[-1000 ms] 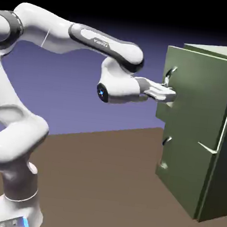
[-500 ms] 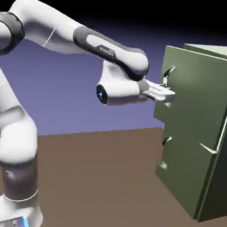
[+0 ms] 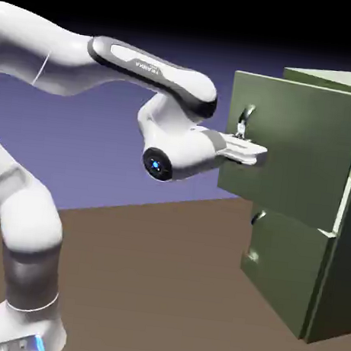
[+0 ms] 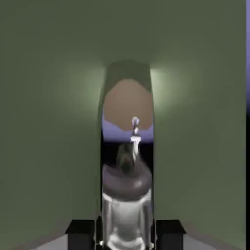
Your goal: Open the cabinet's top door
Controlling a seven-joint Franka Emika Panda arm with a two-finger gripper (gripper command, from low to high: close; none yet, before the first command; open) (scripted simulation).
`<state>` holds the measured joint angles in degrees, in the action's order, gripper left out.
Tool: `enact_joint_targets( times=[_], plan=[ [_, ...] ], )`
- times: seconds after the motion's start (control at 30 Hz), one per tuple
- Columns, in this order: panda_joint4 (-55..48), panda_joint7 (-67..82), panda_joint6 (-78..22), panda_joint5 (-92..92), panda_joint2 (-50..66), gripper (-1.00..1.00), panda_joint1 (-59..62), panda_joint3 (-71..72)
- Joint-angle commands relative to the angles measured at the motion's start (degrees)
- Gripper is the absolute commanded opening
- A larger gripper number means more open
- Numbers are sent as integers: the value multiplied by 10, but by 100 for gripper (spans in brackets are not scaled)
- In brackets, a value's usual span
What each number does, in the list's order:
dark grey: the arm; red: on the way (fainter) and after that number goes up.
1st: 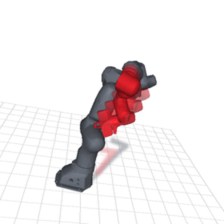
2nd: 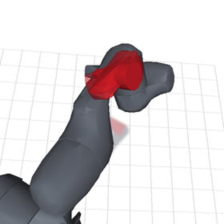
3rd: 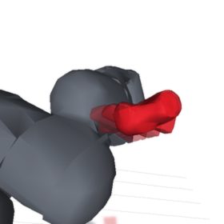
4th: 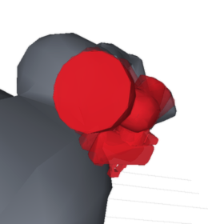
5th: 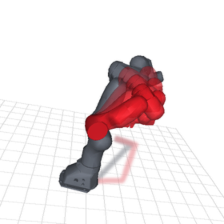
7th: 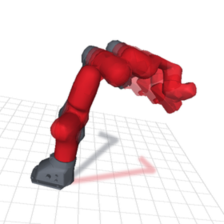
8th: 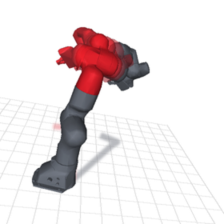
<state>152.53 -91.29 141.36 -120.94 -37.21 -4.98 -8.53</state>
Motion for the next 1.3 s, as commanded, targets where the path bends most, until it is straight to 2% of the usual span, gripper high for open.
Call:
enact_joint_targets(
  times=[0.0,0.27,0.57,0.9,1.27],
  plan=[
    [6,-14,-12,25,-6,-100,0,-11],
    [29,-104,-131,224,-36,-100,19,-104],
    [-20,-155,-342,432,6,-100,38,-243],
    [-158,-142,-591,552,138,-100,-7,-400],
    [-322,-72,-860,558,352,-100,-43,-525]
  ],
)
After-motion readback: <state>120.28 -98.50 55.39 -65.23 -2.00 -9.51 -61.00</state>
